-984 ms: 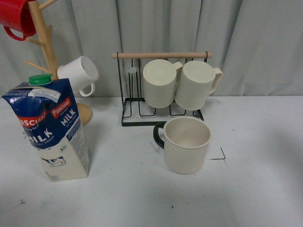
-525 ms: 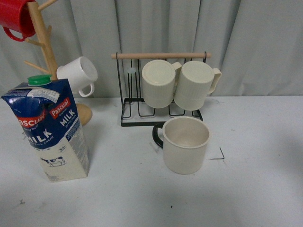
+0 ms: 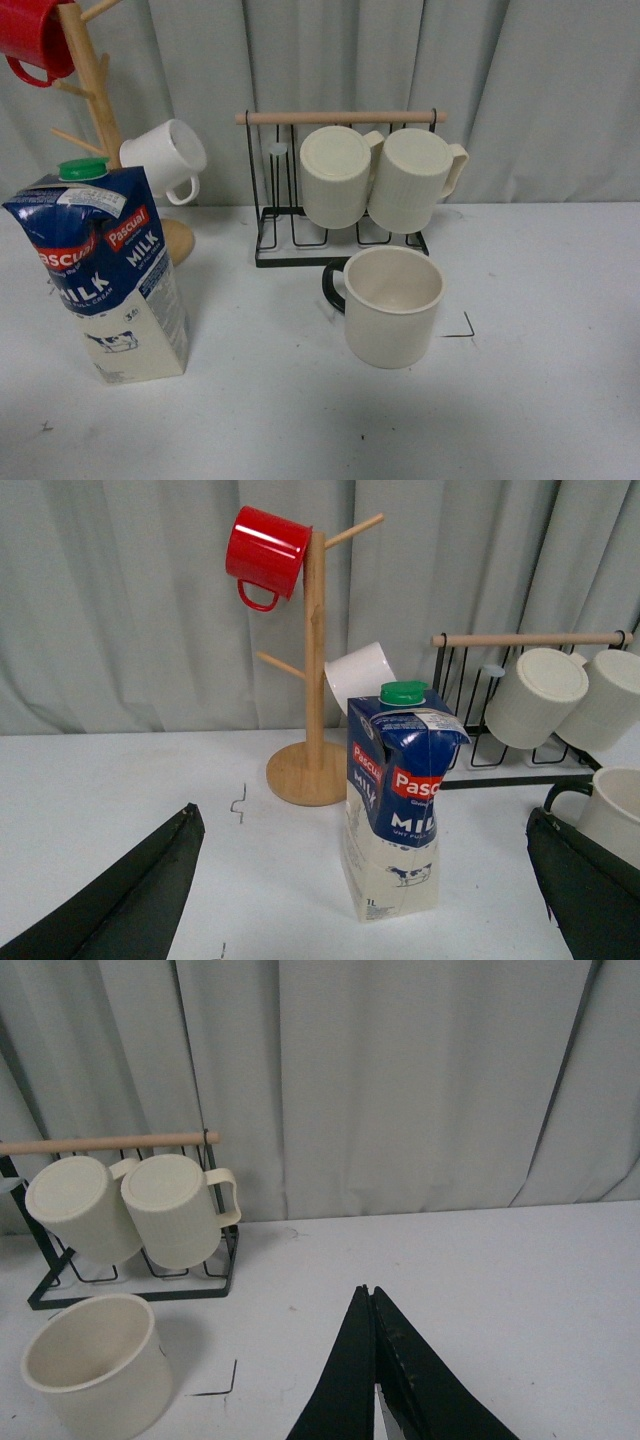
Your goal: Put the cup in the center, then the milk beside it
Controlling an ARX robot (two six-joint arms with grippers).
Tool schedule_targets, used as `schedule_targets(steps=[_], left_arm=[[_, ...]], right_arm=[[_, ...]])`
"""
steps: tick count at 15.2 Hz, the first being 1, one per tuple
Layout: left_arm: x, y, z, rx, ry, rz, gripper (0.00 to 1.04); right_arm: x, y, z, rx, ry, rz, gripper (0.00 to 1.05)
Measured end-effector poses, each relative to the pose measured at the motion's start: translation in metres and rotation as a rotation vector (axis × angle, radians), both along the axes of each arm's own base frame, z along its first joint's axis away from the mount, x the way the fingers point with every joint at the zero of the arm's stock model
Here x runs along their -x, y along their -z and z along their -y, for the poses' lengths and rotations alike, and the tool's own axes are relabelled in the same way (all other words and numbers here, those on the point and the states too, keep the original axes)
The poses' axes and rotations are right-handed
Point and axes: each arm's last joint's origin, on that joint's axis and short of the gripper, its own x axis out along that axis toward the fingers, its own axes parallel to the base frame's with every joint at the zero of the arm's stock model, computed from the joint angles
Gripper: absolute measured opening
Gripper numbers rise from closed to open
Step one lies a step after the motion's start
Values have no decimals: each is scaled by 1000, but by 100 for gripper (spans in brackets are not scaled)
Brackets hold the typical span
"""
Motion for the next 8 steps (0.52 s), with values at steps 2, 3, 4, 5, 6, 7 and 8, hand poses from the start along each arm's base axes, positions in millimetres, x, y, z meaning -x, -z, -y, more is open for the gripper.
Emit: schedule_targets(steps=[2, 3, 4, 5, 6, 7, 8], left_arm=[[0, 0, 0, 0, 0, 0, 98], [0, 0, 0, 0, 0, 0, 98], [0, 0, 0, 0, 0, 0, 98], [0, 0, 0, 0, 0, 0, 98], [0, 0, 0, 0, 0, 0, 98], [0, 0, 0, 0, 0, 0, 98], [0, 0, 0, 0, 0, 0, 98]], right_arm=[[11, 3, -1, 0, -5, 38, 2], [14, 8, -1, 0, -5, 19, 2], [20, 16, -1, 0, -5, -24, 2], [25, 15, -1, 0, -5, -16, 2], [28, 11, -1, 0, -5, 10, 2], [32, 10, -1, 0, -5, 12, 2], [34, 10, -1, 0, -5, 6, 2]])
